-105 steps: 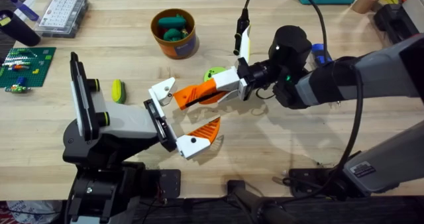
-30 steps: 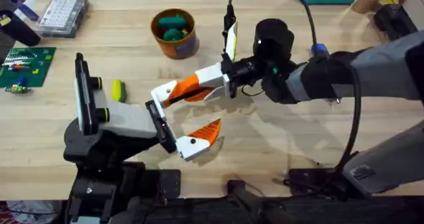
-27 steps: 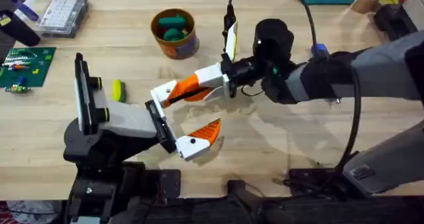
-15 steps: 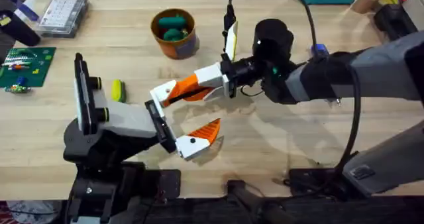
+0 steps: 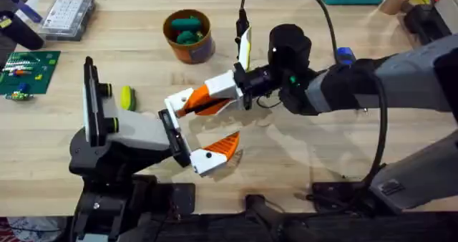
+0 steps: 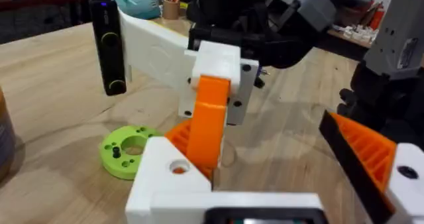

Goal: Pick up the gripper from the table and insert it into the empty holder that is missing its gripper. Then pick up a screw, insert it into the mounting hole, and use the screwdriver to tighten it. Finally, clean up the table by picking up the vegetable and placing it into the bucket.

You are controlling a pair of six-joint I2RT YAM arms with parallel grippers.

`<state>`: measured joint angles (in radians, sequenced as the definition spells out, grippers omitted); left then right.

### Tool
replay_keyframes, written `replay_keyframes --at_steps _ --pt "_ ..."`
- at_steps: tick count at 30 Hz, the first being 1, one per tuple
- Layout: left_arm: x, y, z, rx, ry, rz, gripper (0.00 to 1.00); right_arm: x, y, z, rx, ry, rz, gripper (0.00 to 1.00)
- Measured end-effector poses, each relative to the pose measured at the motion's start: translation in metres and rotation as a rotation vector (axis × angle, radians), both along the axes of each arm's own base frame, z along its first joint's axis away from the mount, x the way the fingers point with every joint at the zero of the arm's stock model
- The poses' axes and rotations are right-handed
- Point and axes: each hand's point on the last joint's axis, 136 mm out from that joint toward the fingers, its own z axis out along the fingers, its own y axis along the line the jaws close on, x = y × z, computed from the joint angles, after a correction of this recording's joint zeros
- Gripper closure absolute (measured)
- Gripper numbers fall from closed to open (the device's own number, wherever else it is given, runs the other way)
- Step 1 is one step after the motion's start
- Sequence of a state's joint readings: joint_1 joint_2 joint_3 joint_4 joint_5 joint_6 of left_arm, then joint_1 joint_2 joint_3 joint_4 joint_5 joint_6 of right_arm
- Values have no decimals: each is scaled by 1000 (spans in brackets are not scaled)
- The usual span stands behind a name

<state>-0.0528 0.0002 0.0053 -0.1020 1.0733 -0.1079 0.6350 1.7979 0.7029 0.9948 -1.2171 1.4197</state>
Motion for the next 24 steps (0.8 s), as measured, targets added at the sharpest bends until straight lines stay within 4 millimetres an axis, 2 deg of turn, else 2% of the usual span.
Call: replay_keyframes --at_steps 6,13,16,24 --pt "-1 -1 0 1 -4 -7 12 0 -2 1 4 -1 9 726" --pt "-2 -1 0 2 -5 -10 12 3 -7 1 9 -5 10 465" --pt "-2 -1 0 2 -5 -10 12 5 -9 1 10 -3 9 397" --pt "-2 -1 0 3 -5 -11 12 18 -22 2 14 -1 -16 334"
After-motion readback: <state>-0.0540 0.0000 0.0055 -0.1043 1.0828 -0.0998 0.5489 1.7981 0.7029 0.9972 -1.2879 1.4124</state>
